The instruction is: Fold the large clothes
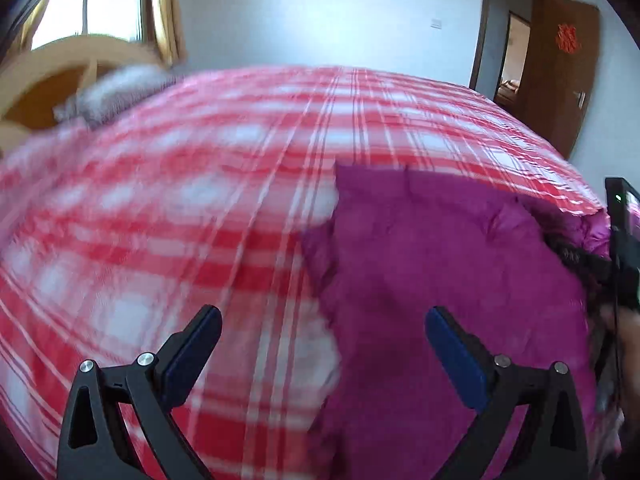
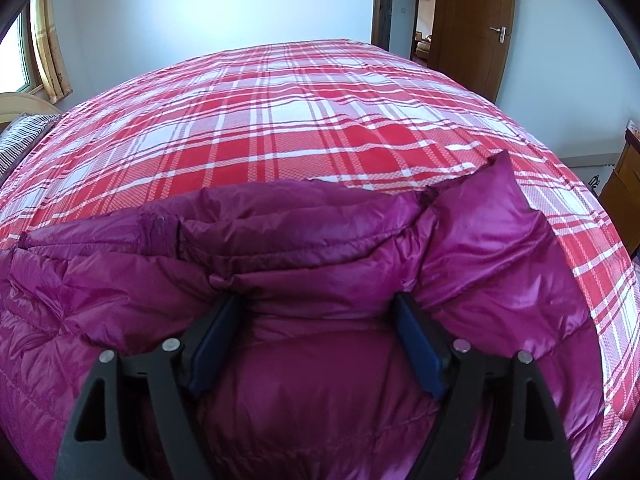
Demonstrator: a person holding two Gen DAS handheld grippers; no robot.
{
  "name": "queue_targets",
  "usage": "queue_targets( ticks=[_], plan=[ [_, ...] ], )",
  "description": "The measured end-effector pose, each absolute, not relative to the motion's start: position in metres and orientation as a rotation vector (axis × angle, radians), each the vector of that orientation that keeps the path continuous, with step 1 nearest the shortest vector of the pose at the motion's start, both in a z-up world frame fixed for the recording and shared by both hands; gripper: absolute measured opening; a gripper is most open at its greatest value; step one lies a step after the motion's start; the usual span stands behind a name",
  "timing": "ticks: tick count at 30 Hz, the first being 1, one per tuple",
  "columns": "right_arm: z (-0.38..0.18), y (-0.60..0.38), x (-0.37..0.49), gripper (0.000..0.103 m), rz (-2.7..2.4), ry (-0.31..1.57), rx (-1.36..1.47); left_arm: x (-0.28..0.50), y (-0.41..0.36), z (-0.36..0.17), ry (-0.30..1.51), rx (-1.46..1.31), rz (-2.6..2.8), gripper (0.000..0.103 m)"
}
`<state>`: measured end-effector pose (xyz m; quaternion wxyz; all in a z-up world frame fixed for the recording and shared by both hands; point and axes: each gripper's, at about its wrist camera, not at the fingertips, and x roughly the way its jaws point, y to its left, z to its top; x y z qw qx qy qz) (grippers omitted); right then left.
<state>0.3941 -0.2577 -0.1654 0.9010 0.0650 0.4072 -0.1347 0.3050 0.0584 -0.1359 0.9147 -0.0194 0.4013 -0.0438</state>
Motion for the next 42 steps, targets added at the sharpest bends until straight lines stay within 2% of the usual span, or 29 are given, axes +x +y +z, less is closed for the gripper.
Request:
queue_targets(
  ticks=[3, 5, 10, 12, 13, 16, 20, 22, 24, 26, 28, 30, 32, 35, 42],
  plan=[
    [-0.161, -0.259, 0.393, 0.083, -0.247, 0.85, 0.145, 0.299, 0.074, -0.158, 0.885, -0.148, -0.178, 0.102],
    [-0.151, -0.259, 0.384, 0.079, -0.22, 0.837, 0.154, 0.295, 0.074, -0.162, 0.869, -0.191, -0.232, 0.102],
    [-0.11, -0.217, 0.332, 0.078, -0.024, 0.695, 0.051, 0.298, 0.071, -0.173, 0.887, -0.207, -0.301, 0.097],
    [-0.121, -0.201, 0.33, 0.075, 0.004, 0.743, -0.038, 0.297, 0.07, -0.172, 0.882, -0.217, -0.32, 0.089],
    [-0.133, -0.194, 0.332, 0.073, -0.01, 0.776, -0.1, 0.297, 0.069, -0.172, 0.885, -0.224, -0.343, 0.08],
    [-0.155, -0.194, 0.335, 0.073, -0.03, 0.773, -0.098, 0.293, 0.066, -0.171, 0.879, -0.229, -0.387, 0.065],
    [-0.154, -0.211, 0.336, 0.077, 0.04, 0.767, 0.038, 0.297, 0.062, -0.173, 0.891, -0.219, -0.409, 0.064],
    [-0.153, -0.232, 0.329, 0.073, 0.117, 0.722, 0.189, 0.301, 0.067, -0.175, 0.899, -0.256, -0.411, 0.065],
    [-0.148, -0.248, 0.319, 0.073, 0.128, 0.669, 0.303, 0.301, 0.068, -0.175, 0.9, -0.259, -0.414, 0.065],
    [-0.139, -0.252, 0.31, 0.074, 0.077, 0.641, 0.304, 0.301, 0.068, -0.177, 0.894, -0.25, -0.407, 0.065],
    [-0.137, -0.241, 0.312, 0.074, -0.014, 0.665, 0.172, 0.301, 0.064, -0.177, 0.898, -0.222, -0.399, 0.065],
    [-0.153, -0.224, 0.327, 0.076, -0.029, 0.764, 0.048, 0.301, 0.059, -0.175, 0.902, -0.189, -0.403, 0.055],
    [-0.154, -0.222, 0.332, 0.076, -0.023, 0.771, 0.059, 0.299, 0.059, -0.173, 0.904, -0.212, -0.448, 0.022],
    [-0.155, -0.226, 0.335, 0.076, -0.008, 0.777, 0.101, 0.292, 0.068, -0.167, 0.902, -0.305, -0.485, 0.012],
    [-0.164, -0.219, 0.339, 0.077, -0.041, 0.818, 0.008, 0.267, 0.06, -0.096, 0.774, -0.378, -0.578, 0.011]
  ],
)
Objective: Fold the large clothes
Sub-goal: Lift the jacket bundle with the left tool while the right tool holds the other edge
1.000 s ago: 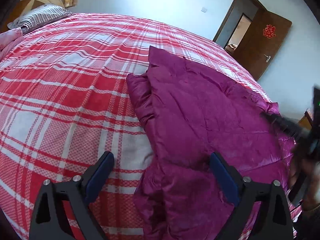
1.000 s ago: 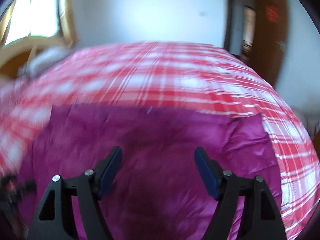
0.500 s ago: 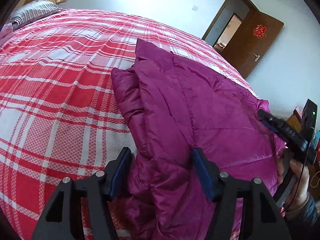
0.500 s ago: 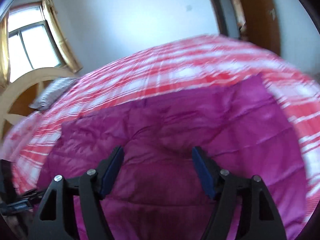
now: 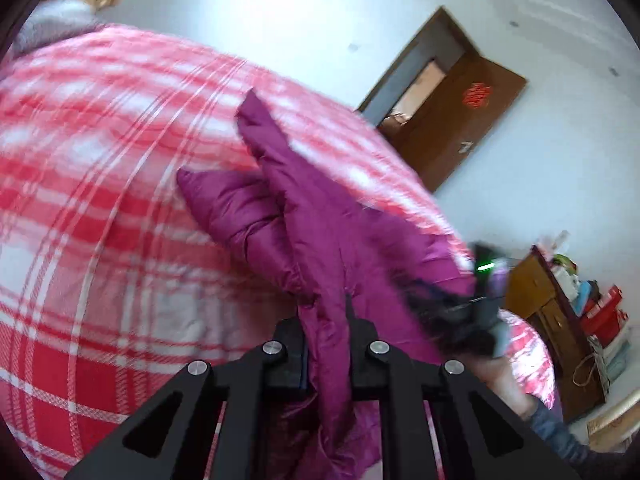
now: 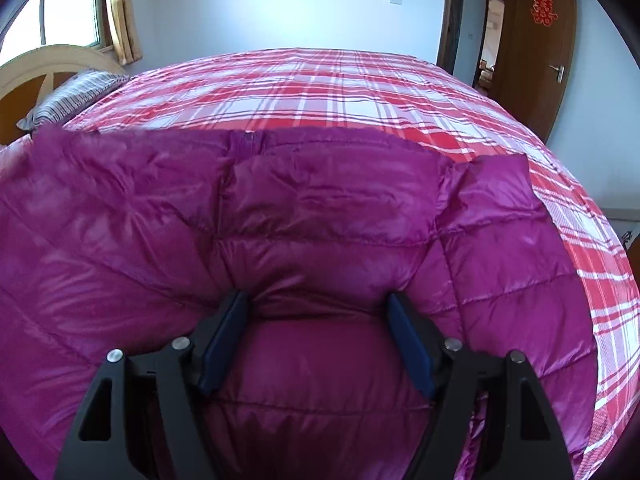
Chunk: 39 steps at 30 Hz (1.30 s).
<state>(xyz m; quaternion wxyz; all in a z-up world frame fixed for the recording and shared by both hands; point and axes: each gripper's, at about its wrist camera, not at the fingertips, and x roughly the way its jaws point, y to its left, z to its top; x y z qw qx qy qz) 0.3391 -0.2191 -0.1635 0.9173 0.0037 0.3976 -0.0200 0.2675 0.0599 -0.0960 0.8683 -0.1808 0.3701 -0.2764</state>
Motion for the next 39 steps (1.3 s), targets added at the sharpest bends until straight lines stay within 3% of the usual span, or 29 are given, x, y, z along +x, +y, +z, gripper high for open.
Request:
queue_targets(
  ticks=[5, 12, 22, 26, 33, 35, 36, 37, 38, 39],
  plan=[
    [-0.164, -0.227, 0.342, 0.077, -0.013, 0.821, 0.036, 0.247, -0.001, -0.039, 0.7, -0.27, -0.665, 0.011],
    [-0.158, -0.248, 0.336, 0.077, 0.091, 0.822, 0.136, 0.242, -0.094, -0.018, 0.658, 0.013, -0.696, 0.011],
    [-0.109, -0.395, 0.261, 0.078, 0.067, 0.601, 0.617, 0.23, -0.195, -0.066, 0.671, 0.211, -0.72, 0.011],
    [-0.083, -0.429, 0.241, 0.079, 0.083, 0.499, 0.649, 0.22, -0.233, -0.096, 0.64, 0.327, -0.711, 0.011],
    [-0.059, -0.417, 0.258, 0.078, 0.37, 0.564, 0.576, 0.203, -0.259, -0.131, 0.547, 0.467, -0.682, 0.012],
    [-0.064, -0.407, 0.27, 0.07, 0.36, 0.617, 0.535, 0.199, -0.258, -0.132, 0.529, 0.471, -0.685, 0.014],
    [-0.068, -0.404, 0.278, 0.059, 0.344, 0.643, 0.511, 0.196, -0.257, -0.13, 0.521, 0.473, -0.682, 0.014],
    [-0.074, -0.4, 0.287, 0.039, 0.338, 0.678, 0.498, 0.192, -0.256, -0.128, 0.515, 0.471, -0.679, 0.017],
    [-0.08, -0.399, 0.293, 0.027, 0.325, 0.713, 0.491, 0.189, -0.254, -0.126, 0.517, 0.47, -0.681, 0.019],
    [-0.086, -0.399, 0.297, 0.022, 0.28, 0.732, 0.48, 0.184, -0.248, -0.122, 0.517, 0.465, -0.682, 0.019]
  ],
)
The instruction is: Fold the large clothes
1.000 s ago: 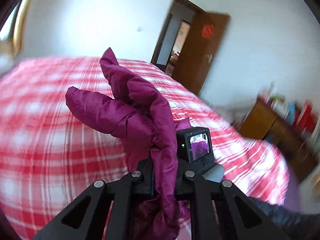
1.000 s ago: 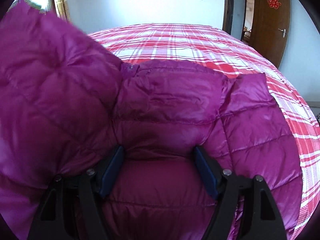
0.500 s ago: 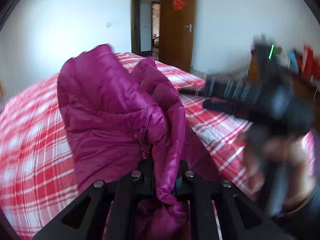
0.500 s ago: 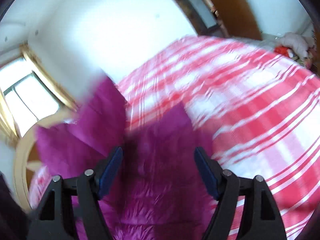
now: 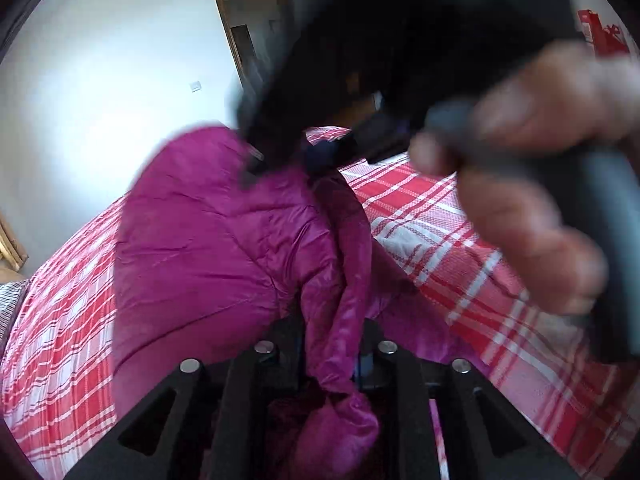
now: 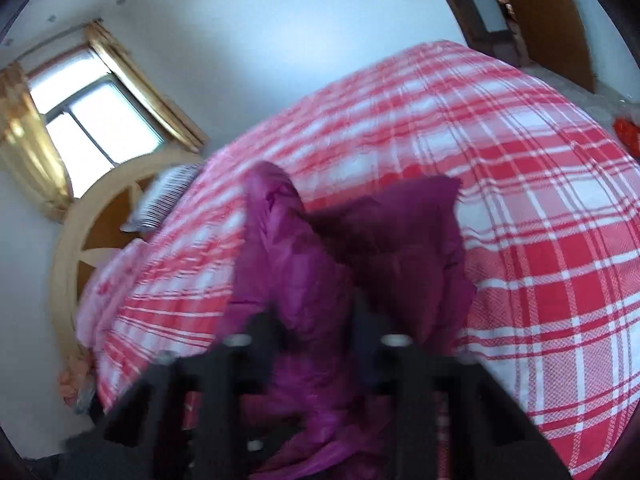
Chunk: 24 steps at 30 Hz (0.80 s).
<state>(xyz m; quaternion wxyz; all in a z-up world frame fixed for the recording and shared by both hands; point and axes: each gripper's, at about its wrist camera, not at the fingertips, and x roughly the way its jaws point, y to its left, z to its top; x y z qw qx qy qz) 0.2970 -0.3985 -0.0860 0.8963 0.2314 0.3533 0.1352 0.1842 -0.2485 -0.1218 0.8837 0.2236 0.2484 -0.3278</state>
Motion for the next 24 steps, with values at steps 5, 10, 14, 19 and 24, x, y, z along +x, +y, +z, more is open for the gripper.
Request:
queue_targets(
  ticks=[5, 10, 14, 19, 24],
  plan=[
    [-0.098, -0.406, 0.287, 0.016, 0.202, 0.736, 0.493, 0.164, -0.199, -0.078, 0.454, 0.337, -0.716, 0.066],
    [-0.108, -0.412, 0.287, 0.016, 0.154, 0.751, 0.458, 0.177, -0.145, -0.053, 0.374, 0.227, -0.626, 0.077],
    [-0.115, -0.423, 0.292, 0.019, 0.143, 0.749, 0.473, 0.22, -0.15, -0.077, 0.471, 0.265, -0.543, 0.079],
    [-0.099, -0.424, 0.284, 0.04, -0.041, 0.758, 0.465, 0.227, -0.175, -0.121, 0.524, 0.361, -0.517, 0.079],
    [-0.027, -0.402, 0.248, 0.042, -0.134, 0.544, 0.517, 0.218, -0.177, -0.123, 0.49, 0.399, -0.509, 0.079]
  ],
)
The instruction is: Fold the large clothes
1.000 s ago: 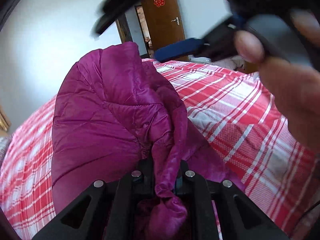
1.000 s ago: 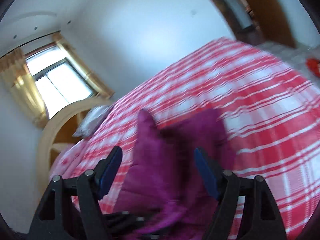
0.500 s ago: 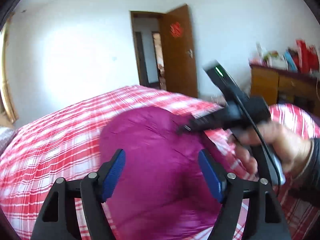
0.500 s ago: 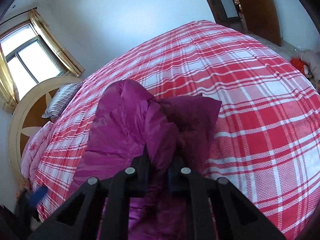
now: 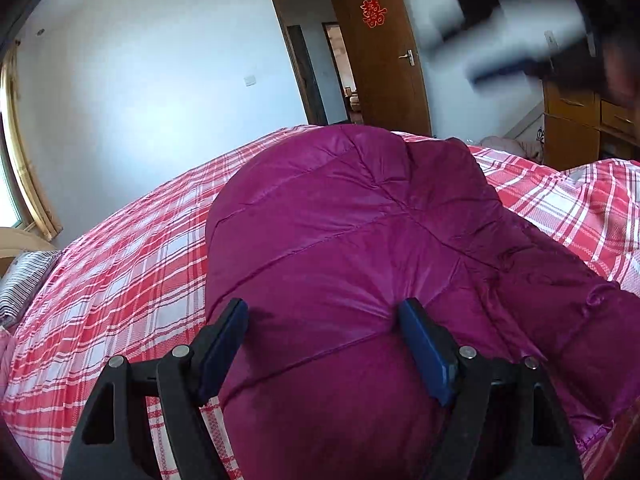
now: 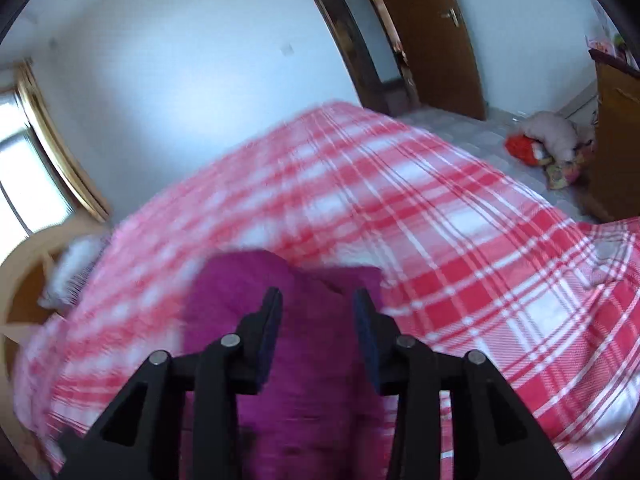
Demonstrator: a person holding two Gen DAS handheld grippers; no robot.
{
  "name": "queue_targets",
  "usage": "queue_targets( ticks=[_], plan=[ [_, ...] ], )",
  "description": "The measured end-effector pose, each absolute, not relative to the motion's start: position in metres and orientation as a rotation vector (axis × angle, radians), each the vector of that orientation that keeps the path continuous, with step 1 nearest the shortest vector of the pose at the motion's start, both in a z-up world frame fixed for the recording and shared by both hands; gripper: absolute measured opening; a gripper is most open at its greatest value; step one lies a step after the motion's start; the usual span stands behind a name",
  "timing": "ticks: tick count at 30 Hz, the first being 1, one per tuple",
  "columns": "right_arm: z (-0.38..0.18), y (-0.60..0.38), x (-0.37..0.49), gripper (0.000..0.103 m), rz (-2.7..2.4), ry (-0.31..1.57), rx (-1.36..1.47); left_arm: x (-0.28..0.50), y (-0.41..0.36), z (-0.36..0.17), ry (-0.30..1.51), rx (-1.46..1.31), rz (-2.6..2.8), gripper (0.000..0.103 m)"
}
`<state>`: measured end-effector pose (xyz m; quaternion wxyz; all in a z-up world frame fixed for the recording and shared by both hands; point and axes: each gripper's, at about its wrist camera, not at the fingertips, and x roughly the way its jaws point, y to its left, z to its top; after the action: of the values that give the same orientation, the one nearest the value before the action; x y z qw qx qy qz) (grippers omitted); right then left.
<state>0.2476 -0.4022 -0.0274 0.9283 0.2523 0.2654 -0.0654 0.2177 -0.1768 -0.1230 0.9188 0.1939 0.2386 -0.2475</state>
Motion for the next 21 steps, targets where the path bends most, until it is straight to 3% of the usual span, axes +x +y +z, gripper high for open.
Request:
queue_targets(
  ticks=[5, 14, 18, 21],
  plan=[
    [-0.014, -0.372, 0.271, 0.05, 0.124, 0.435, 0.658, 0.229, -0.17, -0.119, 0.527, 0.349, -0.524, 0.079],
    [-0.092, -0.403, 0.293, 0.053, -0.159, 0.541, 0.595, 0.256, -0.15, -0.088, 0.55, 0.19, -0.454, 0.079],
    [-0.11, -0.415, 0.293, 0.056, -0.239, 0.565, 0.547, 0.276, -0.172, -0.099, 0.595, 0.265, -0.397, 0.079],
    [-0.128, -0.421, 0.291, 0.064, -0.276, 0.573, 0.556, 0.286, -0.178, -0.117, 0.63, 0.276, -0.385, 0.079]
  ],
)
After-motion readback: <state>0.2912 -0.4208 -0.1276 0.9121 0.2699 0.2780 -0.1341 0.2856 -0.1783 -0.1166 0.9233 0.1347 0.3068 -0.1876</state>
